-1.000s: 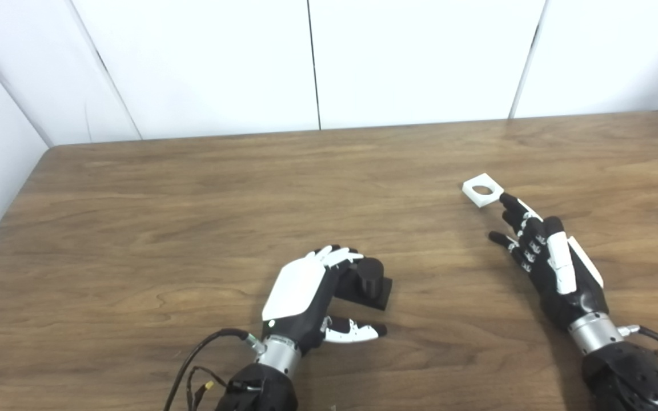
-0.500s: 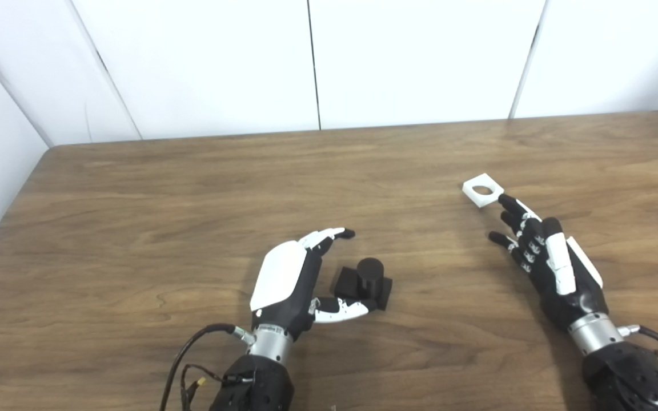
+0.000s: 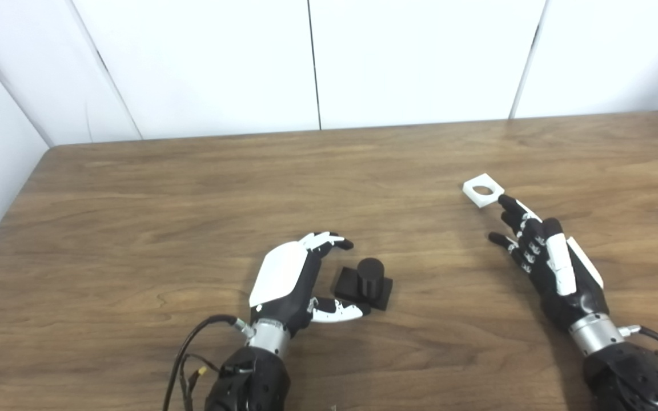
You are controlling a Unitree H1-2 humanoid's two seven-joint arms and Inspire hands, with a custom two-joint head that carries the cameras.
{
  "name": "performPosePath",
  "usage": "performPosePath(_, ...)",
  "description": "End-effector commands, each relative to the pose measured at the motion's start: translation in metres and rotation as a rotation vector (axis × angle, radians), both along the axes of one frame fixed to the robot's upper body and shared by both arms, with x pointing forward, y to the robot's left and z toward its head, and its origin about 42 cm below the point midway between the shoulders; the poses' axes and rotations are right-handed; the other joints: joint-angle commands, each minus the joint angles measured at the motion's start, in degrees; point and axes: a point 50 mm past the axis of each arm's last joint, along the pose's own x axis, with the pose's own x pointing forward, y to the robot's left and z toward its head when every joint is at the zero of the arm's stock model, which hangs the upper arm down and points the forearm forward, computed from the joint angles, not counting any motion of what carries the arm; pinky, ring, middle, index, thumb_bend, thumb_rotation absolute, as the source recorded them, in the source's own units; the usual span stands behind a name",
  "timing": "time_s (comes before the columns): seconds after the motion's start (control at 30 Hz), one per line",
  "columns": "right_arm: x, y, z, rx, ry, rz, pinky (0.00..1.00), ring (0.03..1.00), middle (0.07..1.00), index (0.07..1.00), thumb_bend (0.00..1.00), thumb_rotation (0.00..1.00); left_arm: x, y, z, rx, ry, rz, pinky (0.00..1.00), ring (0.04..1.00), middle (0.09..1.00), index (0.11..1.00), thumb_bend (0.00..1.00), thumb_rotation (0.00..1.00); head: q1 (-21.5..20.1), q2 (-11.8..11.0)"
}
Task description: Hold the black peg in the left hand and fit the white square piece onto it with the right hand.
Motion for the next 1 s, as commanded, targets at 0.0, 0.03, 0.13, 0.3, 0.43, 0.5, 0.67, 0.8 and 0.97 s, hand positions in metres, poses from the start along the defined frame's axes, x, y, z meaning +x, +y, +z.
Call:
performPosePath(0.0,-0.005,-0.003,-0.007,0.007,0.030,0.002,0.88,0.996,0.985,0.915,0.73,1.00,0.009,0.003,0.004,0.018,0.007,-0.011,0.84,0.941,0.891,0.731,0.86,0.20,-0.02,0.01)
performPosePath(0.03,-0.005,-0.003,-0.007,0.008,0.029,0.003,0.88,0.997,0.985,0.915,0.72,1.00,0.010,0.004,0.004,0.028,0.016,-0.017,0.85,0.941,0.889,0.727,0.87,0.20,-0.02,0.01)
performPosePath(0.13,-0.004,-0.002,-0.006,0.009,0.028,0.005,0.89,1.000,0.988,0.920,0.72,1.00,0.013,0.005,0.001,0.048,0.032,-0.027,0.84,0.932,0.884,0.716,0.90,0.21,-0.02,0.01)
performPosePath(0.3,-0.004,-0.002,-0.004,0.010,0.026,0.008,0.89,1.000,0.989,0.920,0.71,1.00,0.015,0.004,-0.001,0.066,0.041,-0.032,0.85,0.926,0.880,0.710,0.90,0.20,-0.06,0.06)
performPosePath(0.43,-0.004,-0.002,-0.003,0.011,0.030,0.002,0.88,0.999,0.985,0.918,0.71,1.00,0.016,0.004,-0.003,0.071,0.044,-0.033,0.87,0.929,0.880,0.701,0.90,0.20,0.02,0.12)
performPosePath(0.5,-0.004,-0.003,-0.003,0.012,0.027,0.006,0.89,1.000,0.988,0.924,0.71,1.00,0.017,0.004,-0.004,0.088,0.035,-0.039,0.91,0.934,0.883,0.693,0.89,0.21,0.02,0.12)
performPosePath(0.67,-0.004,-0.003,-0.003,0.011,0.023,0.010,0.89,1.000,0.993,0.932,0.70,1.00,0.018,0.004,-0.007,0.160,-0.010,-0.050,0.98,0.950,0.900,0.660,0.87,0.23,0.22,0.09)
performPosePath(0.8,-0.003,-0.001,-0.003,0.014,0.023,0.006,0.89,1.000,0.989,0.929,0.71,1.00,0.019,0.005,-0.010,0.220,-0.051,-0.058,1.00,0.970,0.919,0.637,0.86,0.23,0.29,0.13)
performPosePath(0.97,-0.004,0.000,-0.004,0.015,0.022,0.003,0.88,0.997,0.985,0.927,0.71,1.00,0.023,0.006,-0.014,0.292,-0.101,-0.071,1.00,0.980,0.929,0.625,0.86,0.23,0.13,0.14)
